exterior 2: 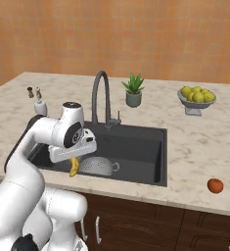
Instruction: Put the colander in the sink, put the orange, banana, tangerine in the colander, and turn on the sink faucet and pour water over the colander.
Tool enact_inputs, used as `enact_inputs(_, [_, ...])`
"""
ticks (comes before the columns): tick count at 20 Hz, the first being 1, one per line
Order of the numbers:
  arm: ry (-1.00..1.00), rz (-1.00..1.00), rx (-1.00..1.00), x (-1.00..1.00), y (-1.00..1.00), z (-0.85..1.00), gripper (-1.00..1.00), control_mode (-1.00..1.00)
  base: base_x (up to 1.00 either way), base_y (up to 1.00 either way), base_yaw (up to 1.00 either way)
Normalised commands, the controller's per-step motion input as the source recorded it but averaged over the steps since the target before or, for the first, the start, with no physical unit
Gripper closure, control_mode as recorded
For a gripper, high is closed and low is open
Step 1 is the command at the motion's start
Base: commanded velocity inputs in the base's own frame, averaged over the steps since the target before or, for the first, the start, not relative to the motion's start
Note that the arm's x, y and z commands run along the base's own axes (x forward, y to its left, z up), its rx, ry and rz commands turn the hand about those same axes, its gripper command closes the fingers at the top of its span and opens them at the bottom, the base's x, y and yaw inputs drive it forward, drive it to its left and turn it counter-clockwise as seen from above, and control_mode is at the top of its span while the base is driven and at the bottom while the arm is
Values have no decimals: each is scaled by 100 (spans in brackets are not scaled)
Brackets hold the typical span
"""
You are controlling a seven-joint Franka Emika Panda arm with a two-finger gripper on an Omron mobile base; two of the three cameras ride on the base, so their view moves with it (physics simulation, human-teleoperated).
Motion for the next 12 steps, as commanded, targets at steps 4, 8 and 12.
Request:
enact_inputs(4, [5,-44,-1,27,80,0,100,-100,0,0,0])
enact_inputs(8, [1,-46,-7,39,78,-5,100,-100,0,0,0])
enact_inputs(12, [0,-43,-18,87,54,-13,100,-100,0,0,0])
